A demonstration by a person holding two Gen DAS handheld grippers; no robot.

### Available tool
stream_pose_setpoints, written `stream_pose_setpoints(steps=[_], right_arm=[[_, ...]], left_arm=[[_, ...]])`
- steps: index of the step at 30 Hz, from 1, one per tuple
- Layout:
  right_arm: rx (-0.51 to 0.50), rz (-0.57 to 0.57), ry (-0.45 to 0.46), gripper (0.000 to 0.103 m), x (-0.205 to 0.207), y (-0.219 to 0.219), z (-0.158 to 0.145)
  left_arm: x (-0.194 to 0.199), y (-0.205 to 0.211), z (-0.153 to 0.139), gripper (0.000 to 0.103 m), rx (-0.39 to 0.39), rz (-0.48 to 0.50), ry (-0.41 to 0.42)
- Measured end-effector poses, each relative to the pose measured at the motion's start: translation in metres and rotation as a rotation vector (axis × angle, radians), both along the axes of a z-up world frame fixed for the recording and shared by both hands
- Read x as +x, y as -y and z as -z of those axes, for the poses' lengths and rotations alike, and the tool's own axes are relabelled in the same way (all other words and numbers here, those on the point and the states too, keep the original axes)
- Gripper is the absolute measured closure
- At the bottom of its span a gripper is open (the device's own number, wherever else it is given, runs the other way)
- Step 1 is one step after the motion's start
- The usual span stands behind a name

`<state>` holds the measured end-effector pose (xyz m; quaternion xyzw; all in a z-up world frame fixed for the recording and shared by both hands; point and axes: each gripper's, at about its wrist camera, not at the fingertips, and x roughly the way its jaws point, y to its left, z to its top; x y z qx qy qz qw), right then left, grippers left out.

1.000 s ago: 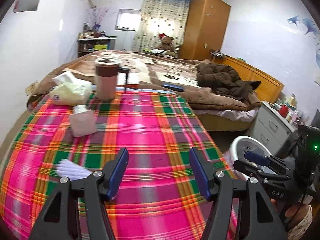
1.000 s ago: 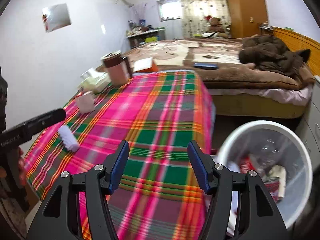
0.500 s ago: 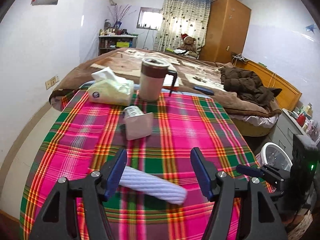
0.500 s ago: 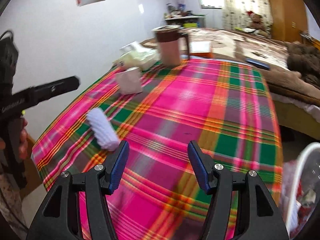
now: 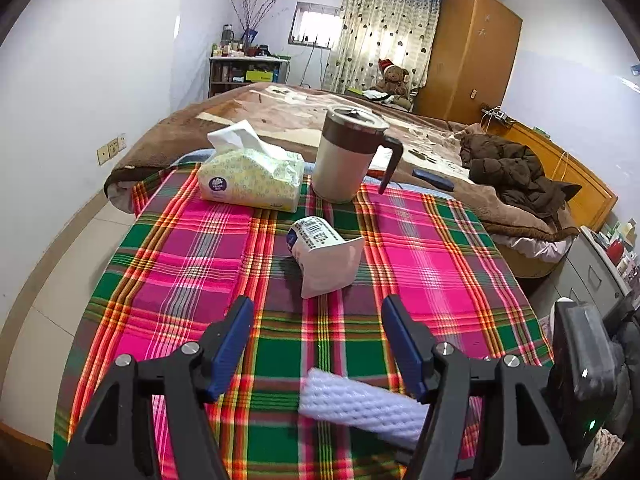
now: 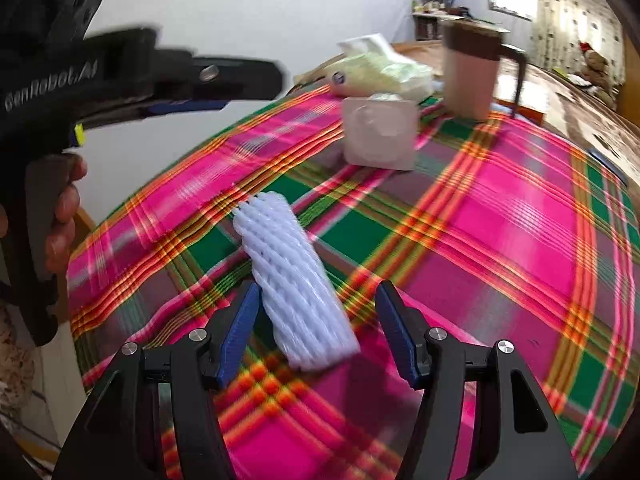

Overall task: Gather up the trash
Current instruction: 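Grasp the second foam sleeve with the right tool while the left tool grasps the white paper carton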

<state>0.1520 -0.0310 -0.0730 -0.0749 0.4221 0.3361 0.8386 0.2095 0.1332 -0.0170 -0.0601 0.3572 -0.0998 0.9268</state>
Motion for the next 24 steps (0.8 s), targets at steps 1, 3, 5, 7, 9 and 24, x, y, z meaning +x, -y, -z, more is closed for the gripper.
stream_pose_setpoints(steps=[1,3,5,7,9,24], right_arm=[[-0.013,-0.008,-0.008,0.041,0.002,-0.005,0.001],[-0.021,-0.013,-0.009,0.041,0.004,-0.008,0.002],[-0.031,-0.001,0.005,0.052,0.005,-0.006,0.000],[-0.039,0.005,-0.003,0.070,0.007,-0.003,0.001],[-0.044,0.010,-0.010,0.073,0.009,0.001,0.002],[-0.052,0.333,0.022,0.074,0.036,0.067,0.000]], left_arm=[[0.004,-0.001,0.002,0.035,-0.008,0.003,-0.008],[0.010,-0.003,0.005,0.035,-0.021,0.006,-0.012],[0.015,-0.005,0.007,0.034,-0.021,0.004,-0.016],[0.021,-0.005,0.008,0.034,-0.035,0.007,-0.021],[0.025,-0.005,0.009,0.034,-0.051,0.013,-0.022],[0.068,0.026,0.021,0.021,-0.019,0.000,-0.030]])
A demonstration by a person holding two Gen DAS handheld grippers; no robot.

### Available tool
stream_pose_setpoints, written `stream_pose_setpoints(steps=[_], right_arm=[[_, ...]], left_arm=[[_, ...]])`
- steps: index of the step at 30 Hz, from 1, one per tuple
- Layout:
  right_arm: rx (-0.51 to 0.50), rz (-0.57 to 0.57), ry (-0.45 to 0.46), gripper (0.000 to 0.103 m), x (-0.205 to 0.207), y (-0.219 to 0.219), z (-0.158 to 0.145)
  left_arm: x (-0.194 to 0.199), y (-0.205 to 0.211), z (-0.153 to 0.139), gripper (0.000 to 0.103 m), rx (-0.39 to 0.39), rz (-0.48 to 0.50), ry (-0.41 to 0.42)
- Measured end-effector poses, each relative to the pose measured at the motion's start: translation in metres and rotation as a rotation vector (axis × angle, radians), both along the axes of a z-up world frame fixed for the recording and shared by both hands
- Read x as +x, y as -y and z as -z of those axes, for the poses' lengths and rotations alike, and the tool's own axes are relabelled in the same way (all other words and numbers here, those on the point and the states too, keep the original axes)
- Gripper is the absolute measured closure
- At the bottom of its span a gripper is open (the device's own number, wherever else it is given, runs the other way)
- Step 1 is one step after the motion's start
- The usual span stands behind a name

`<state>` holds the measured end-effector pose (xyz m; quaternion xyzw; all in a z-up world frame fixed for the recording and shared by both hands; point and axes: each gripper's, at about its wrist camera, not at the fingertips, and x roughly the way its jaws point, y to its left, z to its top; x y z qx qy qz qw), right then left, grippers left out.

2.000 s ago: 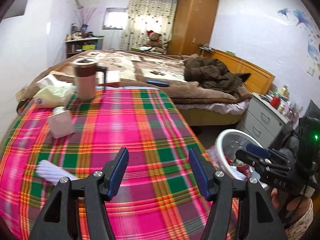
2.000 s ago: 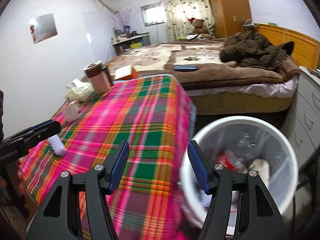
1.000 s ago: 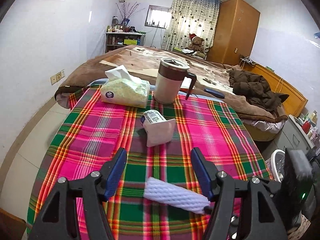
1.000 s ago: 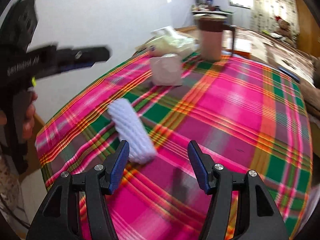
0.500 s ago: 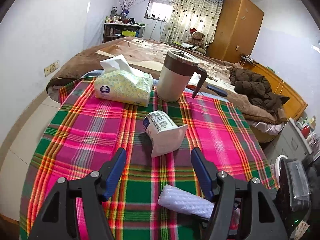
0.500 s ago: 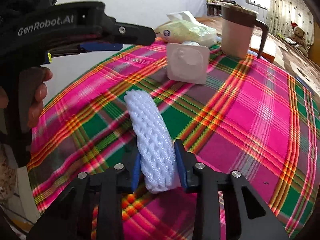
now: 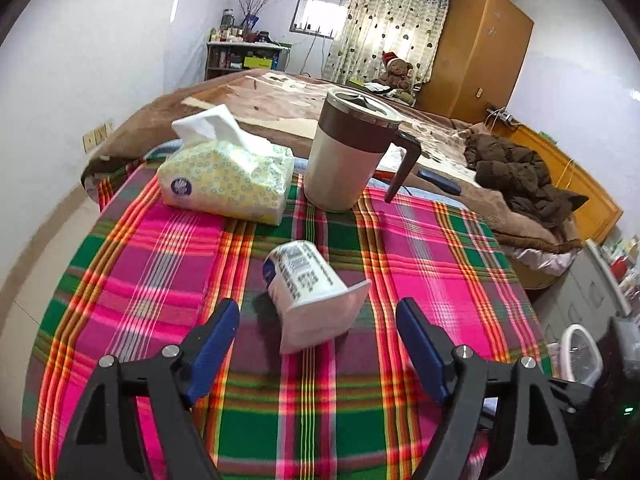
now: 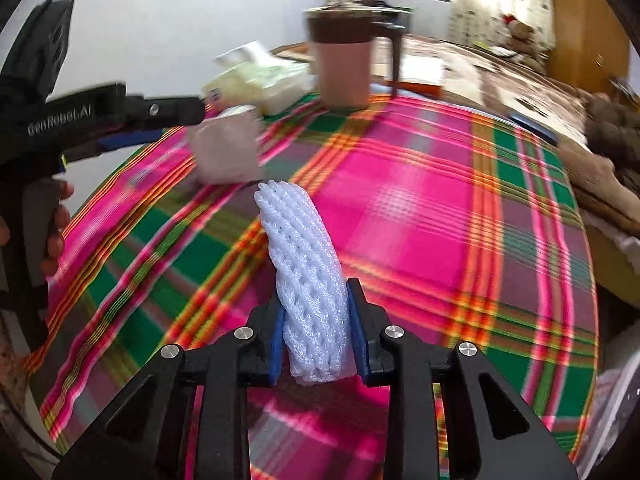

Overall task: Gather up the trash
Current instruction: 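Grasp the second foam sleeve with the right tool while the left tool grasps the white paper carton, then carry the foam sleeve and paper carton over the wastebasket with both tools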

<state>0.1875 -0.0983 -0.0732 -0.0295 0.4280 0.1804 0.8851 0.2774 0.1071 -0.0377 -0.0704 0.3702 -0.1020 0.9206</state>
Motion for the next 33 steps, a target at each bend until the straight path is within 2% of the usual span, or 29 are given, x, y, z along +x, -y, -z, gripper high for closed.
stream_pose_setpoints(steps=[4,12,22,24,25,33], right_arm=[[0.020,0.044,0.010,0.074,0.005,0.007,0.000],[0.035,0.109,0.004,0.074,0.013,0.020,0.003],[0.063,0.127,0.002,0.074,0.017,0.026,0.003],[0.063,0.126,0.002,0.074,0.017,0.026,0.004],[0.064,0.126,0.001,0.074,0.016,0.027,0.004],[0.056,0.133,0.001,0.074,0.015,0.027,0.003]], left_arm=[[0.013,0.012,0.008,0.021,0.013,-0.015,-0.015],[0.026,0.029,0.024,0.021,0.095,-0.065,-0.022],[0.039,0.026,0.038,0.021,0.099,-0.114,-0.055],[0.039,0.025,0.038,0.026,0.093,-0.119,-0.049],[0.040,0.024,0.039,0.032,0.087,-0.116,-0.056],[0.035,0.023,0.037,0.035,0.076,-0.107,-0.048]])
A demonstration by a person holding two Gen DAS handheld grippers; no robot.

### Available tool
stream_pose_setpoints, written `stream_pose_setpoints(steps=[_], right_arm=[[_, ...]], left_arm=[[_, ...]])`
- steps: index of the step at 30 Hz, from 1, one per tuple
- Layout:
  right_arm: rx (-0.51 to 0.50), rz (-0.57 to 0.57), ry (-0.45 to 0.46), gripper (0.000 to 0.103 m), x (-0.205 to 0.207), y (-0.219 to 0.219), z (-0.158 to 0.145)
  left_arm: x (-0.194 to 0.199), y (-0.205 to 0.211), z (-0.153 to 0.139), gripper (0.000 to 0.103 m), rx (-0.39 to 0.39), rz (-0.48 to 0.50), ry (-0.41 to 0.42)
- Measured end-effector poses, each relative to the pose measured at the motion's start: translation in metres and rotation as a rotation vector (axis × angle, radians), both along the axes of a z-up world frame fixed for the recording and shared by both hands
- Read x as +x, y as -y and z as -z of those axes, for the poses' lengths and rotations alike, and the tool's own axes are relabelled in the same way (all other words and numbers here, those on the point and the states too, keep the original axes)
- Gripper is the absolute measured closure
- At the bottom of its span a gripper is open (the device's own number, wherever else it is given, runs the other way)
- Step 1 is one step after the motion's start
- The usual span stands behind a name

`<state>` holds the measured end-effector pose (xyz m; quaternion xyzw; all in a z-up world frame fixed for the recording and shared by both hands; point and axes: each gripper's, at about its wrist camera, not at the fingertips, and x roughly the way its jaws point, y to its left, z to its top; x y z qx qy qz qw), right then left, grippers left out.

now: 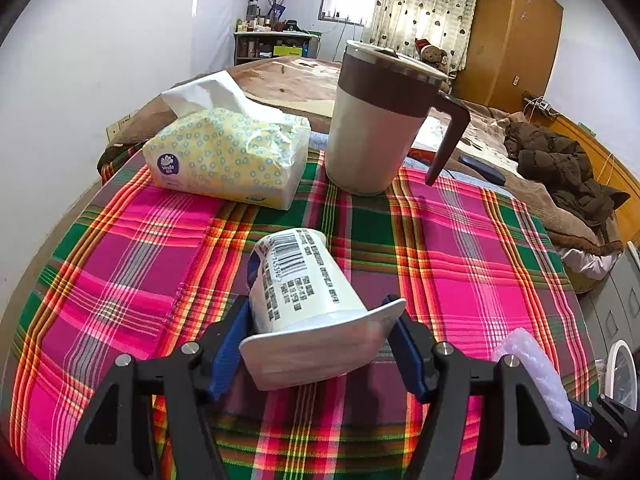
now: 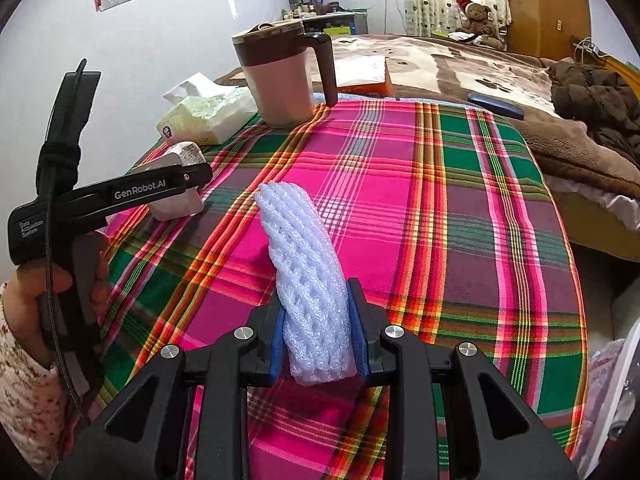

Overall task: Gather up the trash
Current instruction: 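Carry the foam sleeve and paper carton over the wastebasket with both tools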

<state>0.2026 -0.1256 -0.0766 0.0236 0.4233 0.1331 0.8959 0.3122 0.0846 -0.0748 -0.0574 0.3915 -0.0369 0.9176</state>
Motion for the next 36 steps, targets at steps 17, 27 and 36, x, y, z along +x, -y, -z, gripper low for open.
stream_pose_setpoints(steps=[17,27,36], right_arm=[[0.015,0.054,0.059,0.074,-0.028,0.018,-0.026],[0.031,0.114,0.097,0.074,-0.059,0.044,-0.045],[0.033,0.180,0.141,0.074,-0.089,0.076,-0.059]], left_arm=[[-0.076,0.025,-0.030,0.035,-0.010,0.082,0.066],[-0.123,0.053,-0.047,0.035,-0.032,0.151,0.093],[-0.156,0.092,-0.069,0.035,-0.041,0.237,0.141]])
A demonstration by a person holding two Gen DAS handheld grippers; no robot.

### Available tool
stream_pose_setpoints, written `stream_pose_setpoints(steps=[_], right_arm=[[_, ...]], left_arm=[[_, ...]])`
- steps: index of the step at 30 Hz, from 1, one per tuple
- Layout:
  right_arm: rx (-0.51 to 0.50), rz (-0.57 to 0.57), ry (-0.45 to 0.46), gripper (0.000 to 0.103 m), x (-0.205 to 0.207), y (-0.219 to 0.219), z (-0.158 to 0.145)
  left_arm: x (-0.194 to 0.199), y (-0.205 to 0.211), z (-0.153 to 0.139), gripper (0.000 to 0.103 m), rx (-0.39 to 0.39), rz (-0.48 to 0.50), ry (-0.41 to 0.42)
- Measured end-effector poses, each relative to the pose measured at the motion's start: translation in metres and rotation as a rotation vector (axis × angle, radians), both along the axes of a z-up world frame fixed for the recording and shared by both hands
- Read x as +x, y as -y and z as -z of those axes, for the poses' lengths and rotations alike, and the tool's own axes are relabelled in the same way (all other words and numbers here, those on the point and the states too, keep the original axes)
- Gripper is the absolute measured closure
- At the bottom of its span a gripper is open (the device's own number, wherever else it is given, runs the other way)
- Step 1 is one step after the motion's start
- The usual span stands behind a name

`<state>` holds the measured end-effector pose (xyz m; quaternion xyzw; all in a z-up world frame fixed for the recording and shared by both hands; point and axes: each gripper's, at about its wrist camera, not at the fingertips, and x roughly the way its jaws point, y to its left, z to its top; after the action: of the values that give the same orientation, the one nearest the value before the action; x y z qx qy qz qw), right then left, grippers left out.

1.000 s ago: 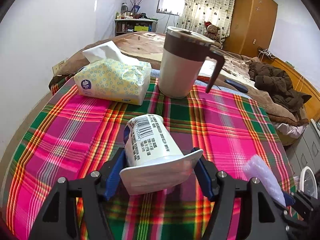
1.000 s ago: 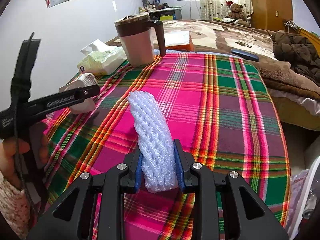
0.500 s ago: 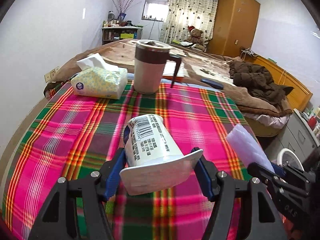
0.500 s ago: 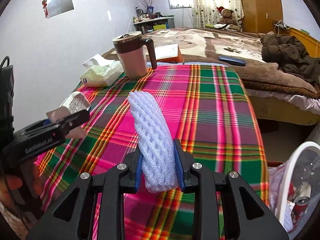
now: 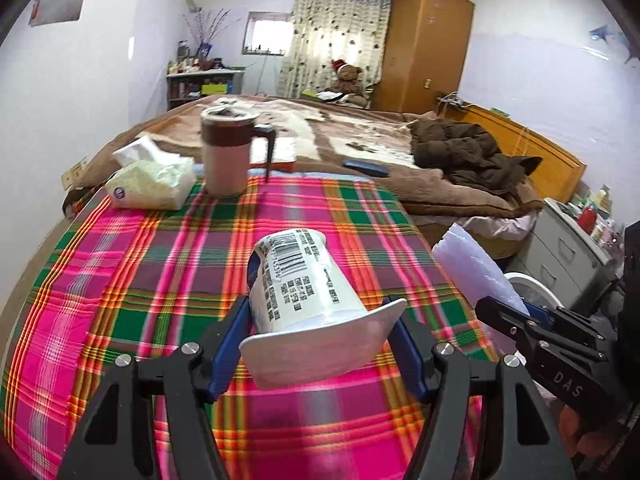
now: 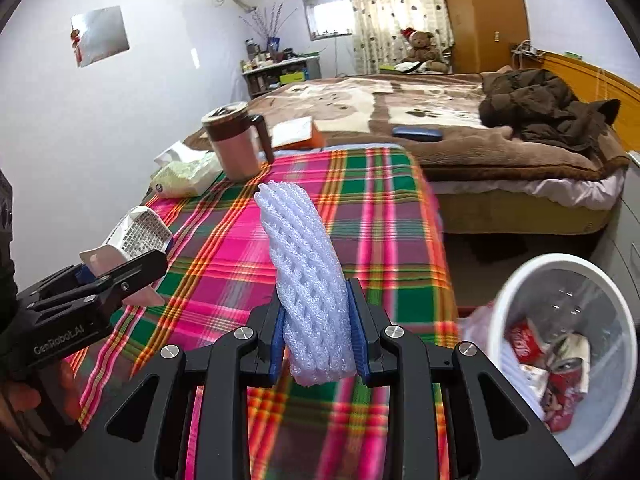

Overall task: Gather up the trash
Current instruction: 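Carry the foam sleeve and paper carton over the wastebasket with both tools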

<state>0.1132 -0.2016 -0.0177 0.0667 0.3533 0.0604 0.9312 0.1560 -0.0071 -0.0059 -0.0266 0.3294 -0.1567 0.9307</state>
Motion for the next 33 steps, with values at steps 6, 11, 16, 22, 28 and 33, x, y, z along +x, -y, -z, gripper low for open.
stream_pose_setpoints(steps=[6,11,16,22,28,33], right_arm=[[-0.002,0.063,0.032,0.074,-0.021,0.027,-0.009],[-0.003,0.123,0.048,0.074,-0.035,0.050,-0.014],[-0.018,0.186,0.057,0.074,-0.046,0.072,-0.017],[-0.035,0.255,0.062,0.074,-0.060,0.097,-0.019],[-0.047,0.329,0.052,0.074,-0.070,0.128,-0.016],[-0.051,0.391,0.019,0.074,-0.074,0.152,-0.007]], left_arm=[[-0.018,0.032,-0.010,0.035,0.004,0.068,0.025],[-0.034,0.064,-0.015,0.035,0.018,0.132,0.041],[-0.045,0.094,-0.018,0.035,0.008,0.196,0.049],[-0.055,0.131,-0.016,0.035,0.006,0.269,0.050],[-0.059,0.168,-0.011,0.035,-0.004,0.349,0.031],[-0.061,0.197,-0.004,0.035,0.000,0.406,0.010]])
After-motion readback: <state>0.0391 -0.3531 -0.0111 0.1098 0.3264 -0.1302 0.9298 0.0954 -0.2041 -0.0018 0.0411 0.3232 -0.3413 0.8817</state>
